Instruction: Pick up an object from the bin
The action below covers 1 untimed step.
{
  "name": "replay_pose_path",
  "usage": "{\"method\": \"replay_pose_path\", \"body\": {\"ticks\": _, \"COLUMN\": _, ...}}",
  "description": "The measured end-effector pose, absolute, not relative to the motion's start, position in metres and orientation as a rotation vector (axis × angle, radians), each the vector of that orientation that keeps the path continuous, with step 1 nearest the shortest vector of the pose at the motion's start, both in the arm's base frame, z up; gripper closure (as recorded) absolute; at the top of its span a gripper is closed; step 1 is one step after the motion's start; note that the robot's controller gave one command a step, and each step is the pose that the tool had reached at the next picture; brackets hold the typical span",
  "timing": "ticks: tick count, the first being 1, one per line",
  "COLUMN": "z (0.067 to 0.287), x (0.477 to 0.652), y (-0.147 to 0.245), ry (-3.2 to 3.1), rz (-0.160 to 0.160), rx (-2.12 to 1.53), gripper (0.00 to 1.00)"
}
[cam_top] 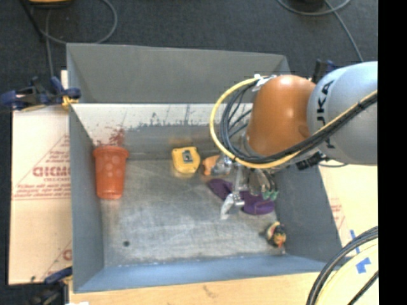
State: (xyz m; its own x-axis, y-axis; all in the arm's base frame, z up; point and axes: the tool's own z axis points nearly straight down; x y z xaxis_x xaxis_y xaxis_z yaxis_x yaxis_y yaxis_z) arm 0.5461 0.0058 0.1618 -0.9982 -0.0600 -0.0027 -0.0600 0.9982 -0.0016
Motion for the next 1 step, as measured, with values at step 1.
{"method": "replay_pose_path", "body": {"ticks": 1, "z": 0.1342, "x": 0.5904, "y": -0.0154, "ry": 3.134, "rz": 0.002, "rx": 0.018, "gripper": 0.00}}
